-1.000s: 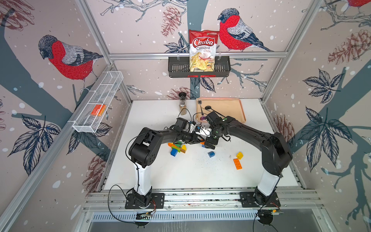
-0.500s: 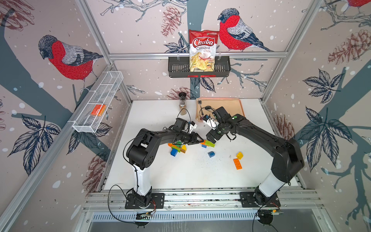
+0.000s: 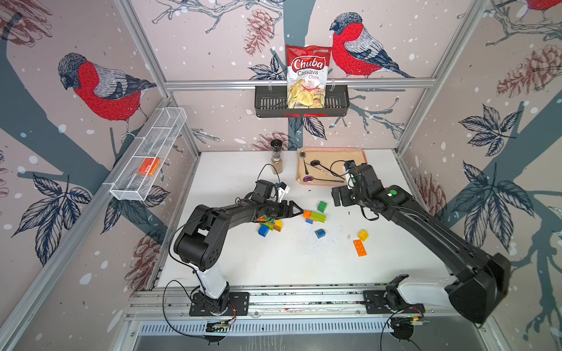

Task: Assemble a fork with lego
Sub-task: Adjust the lego brick at the center of the board.

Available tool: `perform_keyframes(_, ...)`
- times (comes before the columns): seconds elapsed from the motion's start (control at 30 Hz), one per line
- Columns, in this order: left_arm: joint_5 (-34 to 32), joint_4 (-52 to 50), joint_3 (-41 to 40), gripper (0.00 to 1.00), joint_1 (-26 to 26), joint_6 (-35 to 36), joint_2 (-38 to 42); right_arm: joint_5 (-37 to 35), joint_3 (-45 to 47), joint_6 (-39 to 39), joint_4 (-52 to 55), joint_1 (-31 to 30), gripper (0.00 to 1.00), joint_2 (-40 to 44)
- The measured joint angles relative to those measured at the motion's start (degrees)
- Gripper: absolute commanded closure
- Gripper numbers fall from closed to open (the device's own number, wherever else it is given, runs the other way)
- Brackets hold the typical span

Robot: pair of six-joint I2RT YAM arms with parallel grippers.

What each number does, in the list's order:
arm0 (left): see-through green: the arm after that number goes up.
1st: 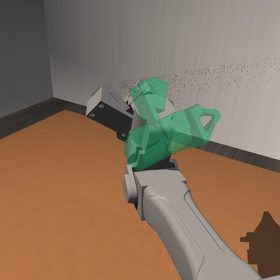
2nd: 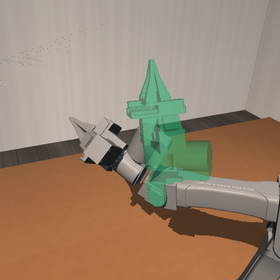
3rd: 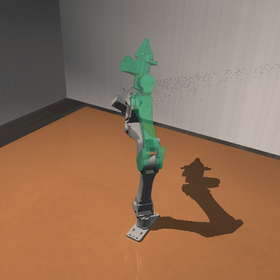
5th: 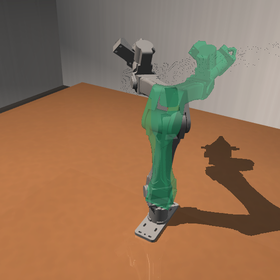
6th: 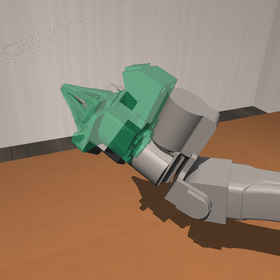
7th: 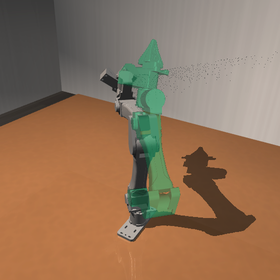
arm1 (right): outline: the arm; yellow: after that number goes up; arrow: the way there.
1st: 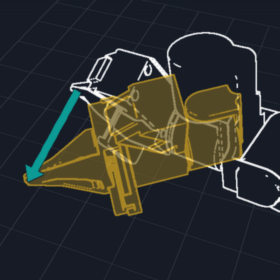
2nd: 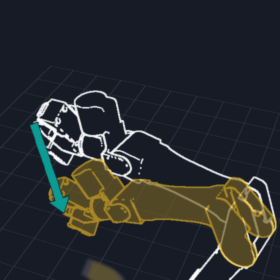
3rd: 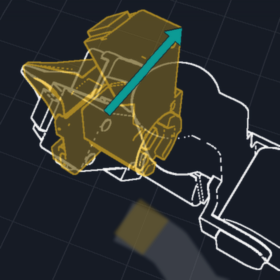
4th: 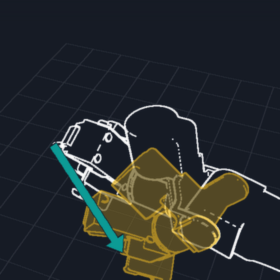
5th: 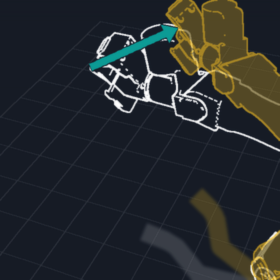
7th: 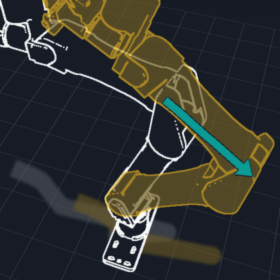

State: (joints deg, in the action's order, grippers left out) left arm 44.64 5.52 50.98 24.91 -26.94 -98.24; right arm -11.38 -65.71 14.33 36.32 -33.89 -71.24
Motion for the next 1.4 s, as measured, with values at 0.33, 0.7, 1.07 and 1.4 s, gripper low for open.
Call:
perform_keyframes(0.33,-2.5,2.9,-3.4,0.09,-0.7,1.1,3.7,2.2,5.3,13.0,7.1,3.6,0.00,2.2)
perform_keyframes(0.7,-2.4,6.1,-4.1,0.13,-1.1,-1.6,1.7,7.2,19.3,22.5,11.5,3.7,0.05,2.8)
perform_keyframes(1.07,-0.9,6.3,-3.3,0.17,-1.3,-1.8,-0.7,9.2,28.0,27.4,5.5,4.3,0.26,-2.6)
perform_keyframes(1.4,0.5,6.8,-3.2,0.18,-1.8,-2.9,-1.4,9.3,29.4,27.6,3.3,2.3,0.56,-5.8)
